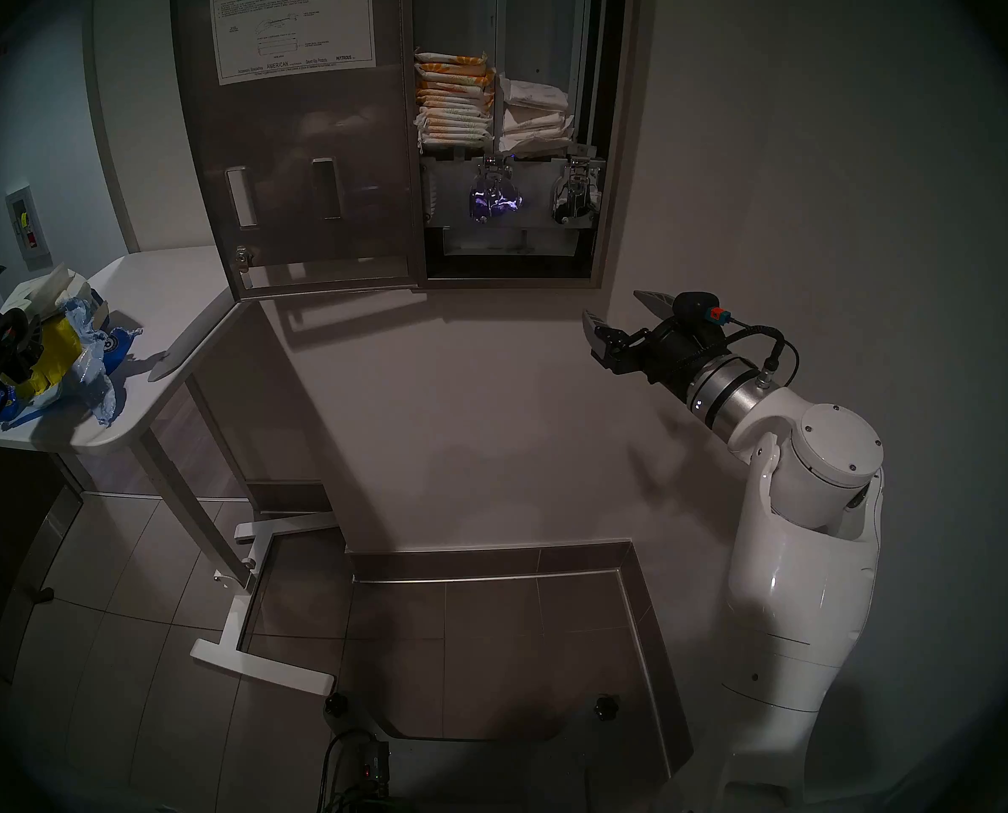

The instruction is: Open the dispenser door, put the pads inside, close the door

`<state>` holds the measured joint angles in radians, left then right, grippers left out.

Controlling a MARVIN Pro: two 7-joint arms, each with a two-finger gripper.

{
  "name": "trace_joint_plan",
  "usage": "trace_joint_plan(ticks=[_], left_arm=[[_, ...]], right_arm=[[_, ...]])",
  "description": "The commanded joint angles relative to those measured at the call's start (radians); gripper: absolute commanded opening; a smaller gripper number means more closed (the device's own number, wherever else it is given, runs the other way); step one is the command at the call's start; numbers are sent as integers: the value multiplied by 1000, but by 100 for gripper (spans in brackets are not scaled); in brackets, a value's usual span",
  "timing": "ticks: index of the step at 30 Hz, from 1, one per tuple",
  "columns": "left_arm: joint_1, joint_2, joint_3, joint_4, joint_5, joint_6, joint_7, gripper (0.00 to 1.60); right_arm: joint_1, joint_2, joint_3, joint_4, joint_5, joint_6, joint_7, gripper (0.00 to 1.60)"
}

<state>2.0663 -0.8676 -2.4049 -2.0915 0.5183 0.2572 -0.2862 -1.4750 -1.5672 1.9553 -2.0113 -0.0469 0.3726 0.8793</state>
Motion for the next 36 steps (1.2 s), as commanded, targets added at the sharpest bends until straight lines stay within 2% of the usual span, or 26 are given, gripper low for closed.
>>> trace_joint_plan(ticks=[1,8,9,10,11,12,13,14,15,29,36], left_arm=[[-9,7,-32,-13,-2,-9,3,160],[-10,5,-42,-19,-2,-8,-10,159],[-11,5,-42,-22,-3,-6,-12,147],[-12,5,-41,-25,-4,-5,-15,115],[-13,5,-40,-27,-4,-4,-16,73],[-13,6,-40,-29,-5,-4,-20,63],[-13,6,-40,-29,-5,-4,-20,63],[-13,6,-39,-32,-5,-4,-24,27],[-13,6,-40,-33,-5,-4,-26,0],[-22,1,-30,-34,-11,-18,-23,0],[-27,-20,-31,-49,-33,-35,-11,0]], right_arm=[[21,0,-2,-31,7,-4,0,160],[21,0,-2,-31,7,-4,0,160],[21,0,-2,-31,7,-4,0,160],[21,0,-2,-31,7,-4,0,160],[21,0,-2,-31,7,-4,0,160],[21,0,-2,-31,7,-4,0,160],[21,0,-2,-31,7,-4,0,160],[21,0,-2,-31,7,-4,0,160],[21,0,-2,-31,7,-4,0,160],[21,0,-2,-31,7,-4,0,160],[21,0,-2,-31,7,-4,0,160]])
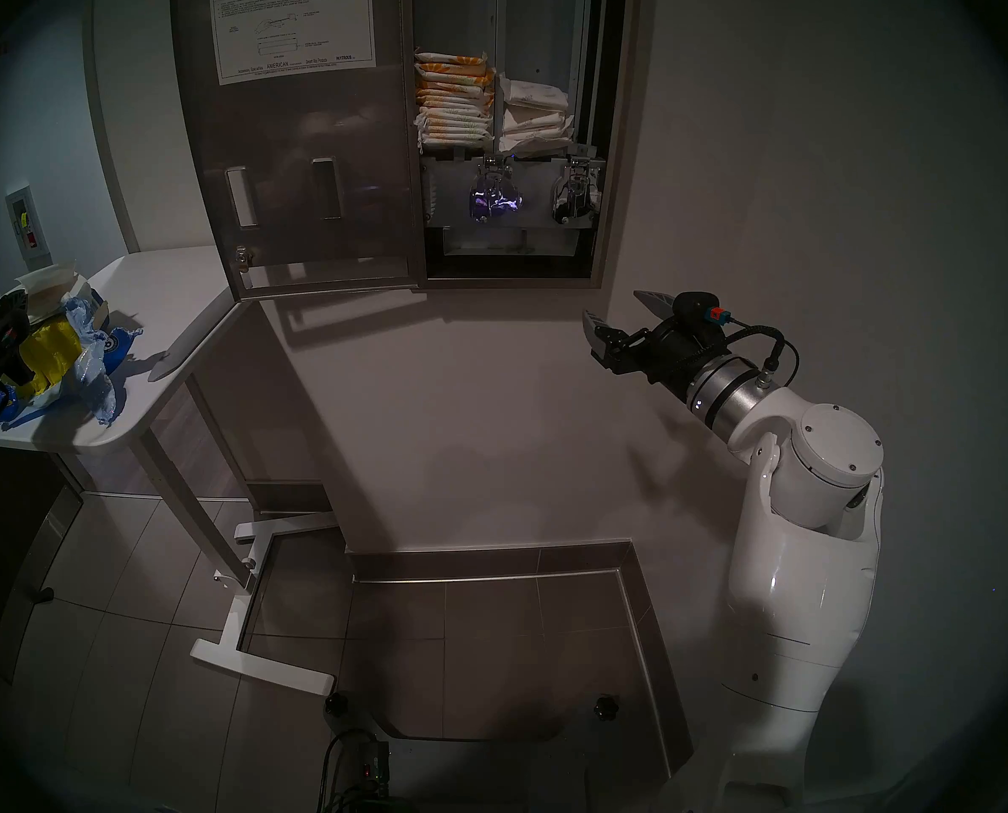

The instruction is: Open the dispenser door, put the pads inside, close the door

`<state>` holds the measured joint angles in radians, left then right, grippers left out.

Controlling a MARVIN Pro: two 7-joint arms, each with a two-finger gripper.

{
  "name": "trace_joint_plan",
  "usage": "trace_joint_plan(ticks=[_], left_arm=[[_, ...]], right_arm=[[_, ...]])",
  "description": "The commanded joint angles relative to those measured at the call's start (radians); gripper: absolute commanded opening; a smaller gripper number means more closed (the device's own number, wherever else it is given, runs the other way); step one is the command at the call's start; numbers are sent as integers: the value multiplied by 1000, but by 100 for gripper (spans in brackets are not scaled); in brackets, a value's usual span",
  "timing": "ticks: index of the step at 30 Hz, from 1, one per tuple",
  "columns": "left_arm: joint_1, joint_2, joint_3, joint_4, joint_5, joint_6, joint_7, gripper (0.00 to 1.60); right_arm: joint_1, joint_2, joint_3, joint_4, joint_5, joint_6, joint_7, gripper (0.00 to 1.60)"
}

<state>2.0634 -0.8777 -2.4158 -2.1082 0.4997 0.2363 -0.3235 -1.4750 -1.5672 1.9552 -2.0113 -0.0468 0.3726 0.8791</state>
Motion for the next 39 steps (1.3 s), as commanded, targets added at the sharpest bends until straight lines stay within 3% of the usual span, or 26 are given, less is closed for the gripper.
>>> trace_joint_plan(ticks=[1,15,28,39], left_arm=[[-22,-15,-21,-38,-17,-16,27,0],[-61,-59,6,-31,-96,-183,118,0],[-117,-79,112,15,-256,-403,166,0],[-132,-82,216,16,-346,-510,157,0]], right_arm=[[21,0,-2,-31,7,-4,0,160],[21,0,-2,-30,7,-4,0,160],[21,1,-2,-30,7,-4,0,160],[21,0,-2,-31,7,-4,0,160]])
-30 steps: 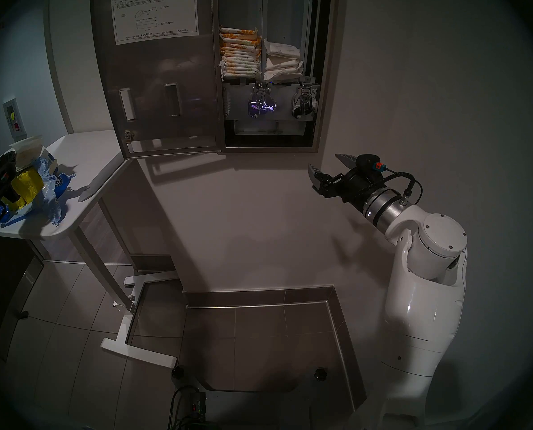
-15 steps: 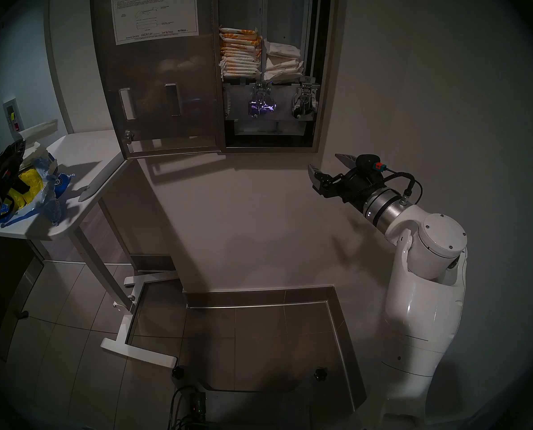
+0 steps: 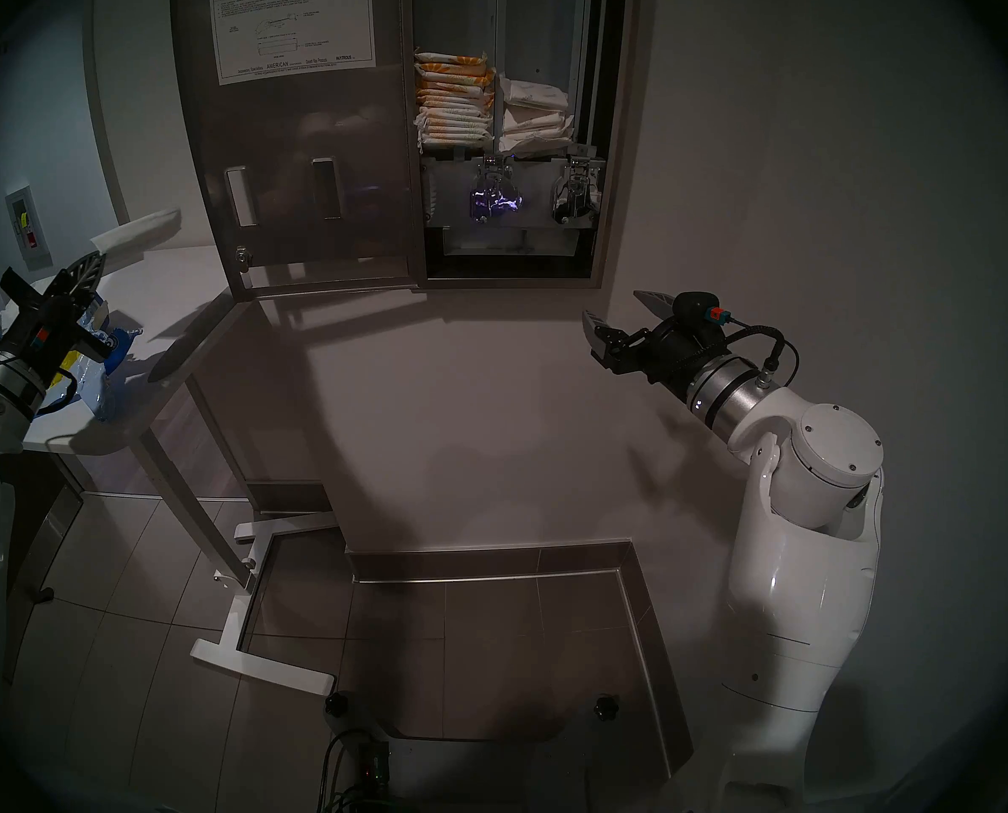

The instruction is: Open the dispenser door, put the pads inside, close the door

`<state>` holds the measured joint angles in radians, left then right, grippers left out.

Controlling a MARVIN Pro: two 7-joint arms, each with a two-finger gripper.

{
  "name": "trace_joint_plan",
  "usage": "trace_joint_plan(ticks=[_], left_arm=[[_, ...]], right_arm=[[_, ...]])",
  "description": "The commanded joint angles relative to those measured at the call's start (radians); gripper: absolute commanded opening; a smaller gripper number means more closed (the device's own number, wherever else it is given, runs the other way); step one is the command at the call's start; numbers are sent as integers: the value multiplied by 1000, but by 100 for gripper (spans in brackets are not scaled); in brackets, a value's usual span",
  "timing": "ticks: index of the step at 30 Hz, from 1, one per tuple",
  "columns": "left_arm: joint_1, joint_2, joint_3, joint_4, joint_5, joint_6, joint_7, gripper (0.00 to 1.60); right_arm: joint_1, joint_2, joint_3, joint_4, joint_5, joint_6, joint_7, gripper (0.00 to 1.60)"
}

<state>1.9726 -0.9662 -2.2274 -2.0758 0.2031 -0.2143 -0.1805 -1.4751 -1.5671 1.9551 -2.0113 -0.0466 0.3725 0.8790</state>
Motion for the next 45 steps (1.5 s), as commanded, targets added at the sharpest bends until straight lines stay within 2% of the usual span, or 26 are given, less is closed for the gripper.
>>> trace_joint_plan(ticks=[1,16,22,31,33,36,45], left_arm=[[-43,7,37,-16,-58,-68,12,0],[-32,5,128,-35,-113,-140,-5,0],[-19,-3,170,-67,-215,-125,-44,0],[-52,-15,238,-83,-338,-87,-73,0],[-58,-18,254,-96,-410,-57,-95,0],[-59,-16,256,-103,-449,-44,-114,0],[-54,4,243,-122,-661,41,-221,0]], right_arm=[[21,0,-2,-31,7,-4,0,160],[21,0,-2,-31,7,-4,0,160],[21,0,-2,-31,7,-4,0,160],[21,0,-2,-31,7,-4,0,160],[21,0,-2,-30,7,-4,0,160],[21,0,-2,-30,7,-4,0,160],[21,1,-2,-30,7,-4,0,160]])
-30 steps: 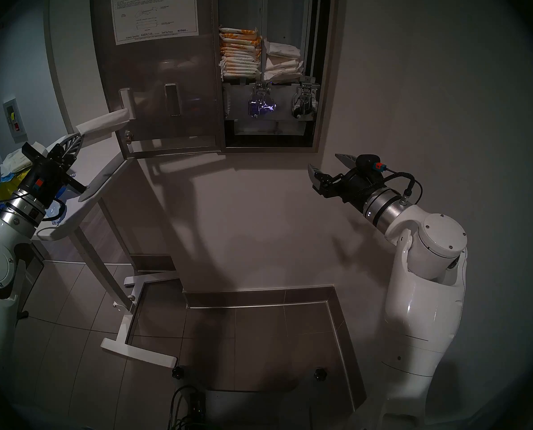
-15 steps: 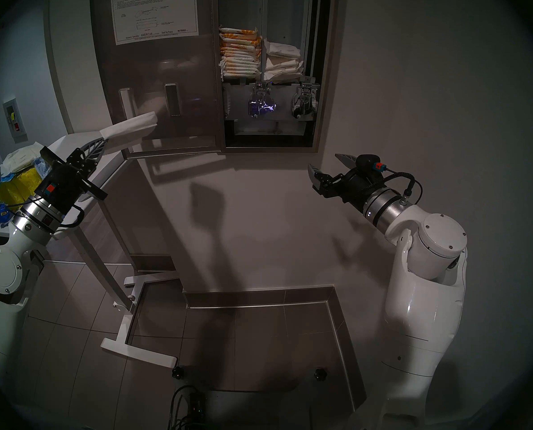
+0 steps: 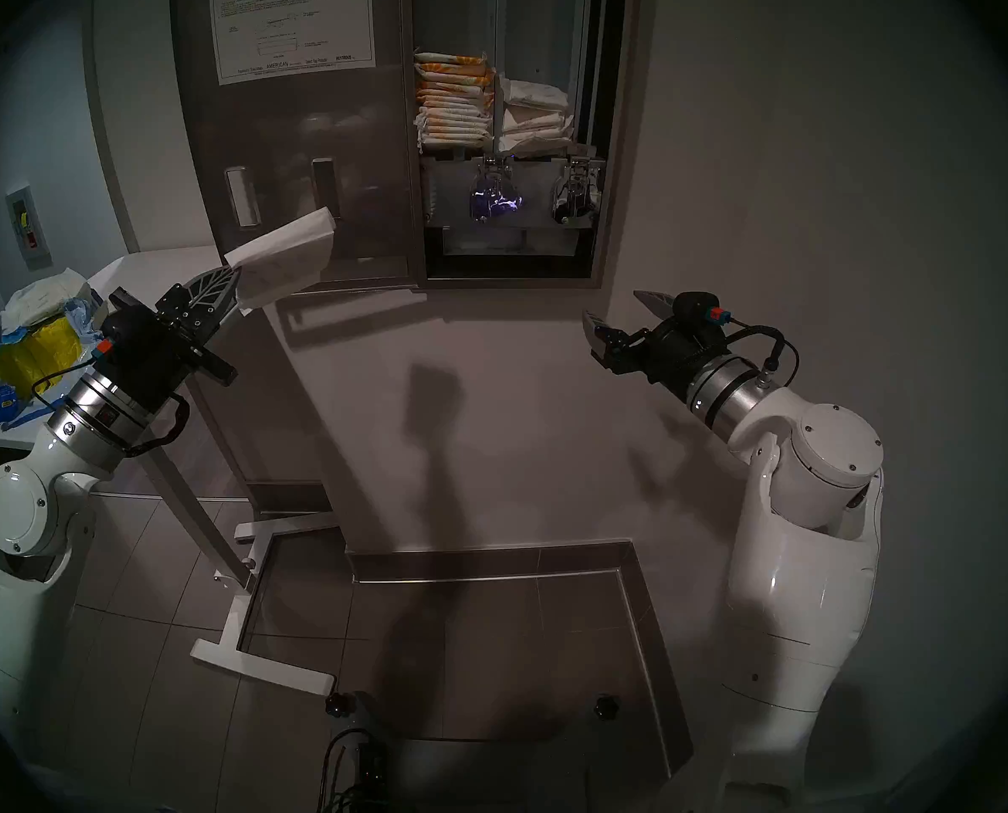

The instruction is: Open the dispenser door, put the pads inside, close the door

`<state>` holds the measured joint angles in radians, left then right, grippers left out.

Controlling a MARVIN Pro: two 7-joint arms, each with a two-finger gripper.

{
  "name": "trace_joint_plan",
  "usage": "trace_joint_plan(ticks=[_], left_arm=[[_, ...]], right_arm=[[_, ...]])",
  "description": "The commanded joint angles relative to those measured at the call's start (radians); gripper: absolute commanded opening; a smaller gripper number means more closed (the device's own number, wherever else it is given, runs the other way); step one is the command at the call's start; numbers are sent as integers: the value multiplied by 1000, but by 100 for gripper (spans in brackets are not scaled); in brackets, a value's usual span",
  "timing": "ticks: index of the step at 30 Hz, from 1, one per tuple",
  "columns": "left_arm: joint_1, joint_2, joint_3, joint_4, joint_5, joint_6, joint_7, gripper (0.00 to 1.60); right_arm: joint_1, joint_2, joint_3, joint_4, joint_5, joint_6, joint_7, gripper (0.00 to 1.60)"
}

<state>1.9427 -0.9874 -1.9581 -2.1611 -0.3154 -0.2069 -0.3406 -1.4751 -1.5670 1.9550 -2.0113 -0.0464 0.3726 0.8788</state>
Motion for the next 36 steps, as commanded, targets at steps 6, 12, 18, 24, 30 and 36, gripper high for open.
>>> trace_joint_plan(ticks=[6,12,18,24,30,36], left_arm=[[-9,38,-51,-48,-246,93,-131,0],[-6,60,-84,-47,-366,167,-225,0],[-12,82,-99,-30,-446,208,-309,0],[-30,101,-106,-7,-504,250,-370,0],[-67,124,-81,26,-563,302,-412,0],[-117,152,-34,67,-602,331,-452,0]], right_arm=[[21,0,-2,-30,7,-4,0,160],[21,0,-2,-31,7,-4,0,160],[21,0,-2,-31,7,-4,0,160],[21,0,-2,-31,7,-4,0,160],[21,0,-2,-31,7,-4,0,160],[21,0,-2,-31,7,-4,0,160]])
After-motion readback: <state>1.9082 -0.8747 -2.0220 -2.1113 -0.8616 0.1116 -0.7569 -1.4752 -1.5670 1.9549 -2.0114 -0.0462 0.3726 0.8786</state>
